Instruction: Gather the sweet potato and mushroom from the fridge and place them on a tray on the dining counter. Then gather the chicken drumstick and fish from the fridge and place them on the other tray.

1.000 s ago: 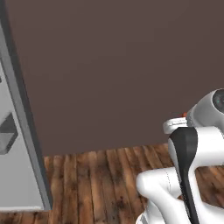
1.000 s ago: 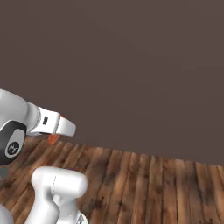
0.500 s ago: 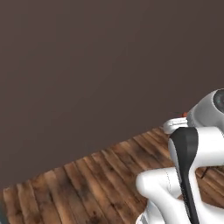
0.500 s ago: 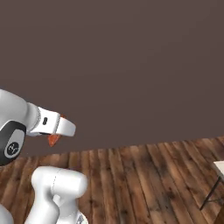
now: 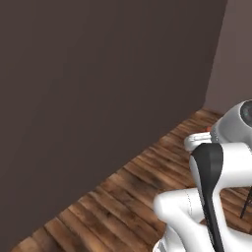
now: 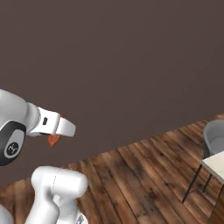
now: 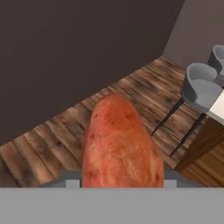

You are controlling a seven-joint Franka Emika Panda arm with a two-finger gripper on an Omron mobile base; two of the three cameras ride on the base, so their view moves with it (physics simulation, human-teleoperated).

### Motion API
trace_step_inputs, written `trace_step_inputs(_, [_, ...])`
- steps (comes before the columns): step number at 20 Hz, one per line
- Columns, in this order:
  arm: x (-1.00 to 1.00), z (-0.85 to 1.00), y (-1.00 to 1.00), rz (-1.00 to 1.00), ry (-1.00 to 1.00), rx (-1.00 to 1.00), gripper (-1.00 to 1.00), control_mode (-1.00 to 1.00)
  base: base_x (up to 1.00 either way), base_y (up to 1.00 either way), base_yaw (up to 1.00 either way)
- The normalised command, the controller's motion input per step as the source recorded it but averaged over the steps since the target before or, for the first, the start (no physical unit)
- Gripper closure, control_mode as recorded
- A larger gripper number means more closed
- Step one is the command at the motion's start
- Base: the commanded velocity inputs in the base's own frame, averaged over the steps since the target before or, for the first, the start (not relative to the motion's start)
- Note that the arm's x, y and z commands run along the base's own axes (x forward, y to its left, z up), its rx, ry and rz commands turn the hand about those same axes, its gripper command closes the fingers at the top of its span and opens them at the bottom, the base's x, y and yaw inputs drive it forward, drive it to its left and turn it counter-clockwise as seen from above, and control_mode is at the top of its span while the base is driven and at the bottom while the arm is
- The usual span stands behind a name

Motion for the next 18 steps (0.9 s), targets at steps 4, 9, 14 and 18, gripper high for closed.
trace_step_inputs(4, [0.0, 0.0, 0.0, 0.0, 0.0, 0.0, 1.0, 1.0, 0.76, 0.45, -0.47])
trace_step_inputs(9, [0.0, 0.0, 0.0, 0.0, 0.0, 0.0, 1.0, 1.0, 0.68, 0.29, -0.52])
trace_step_inputs(14, [0.0, 0.0, 0.0, 0.0, 0.0, 0.0, 1.0, 1.0, 0.58, 0.19, -0.59])
trace_step_inputs(18, [0.0, 0.0, 0.0, 0.0, 0.0, 0.0, 1.0, 1.0, 0.57, 0.16, -0.6])
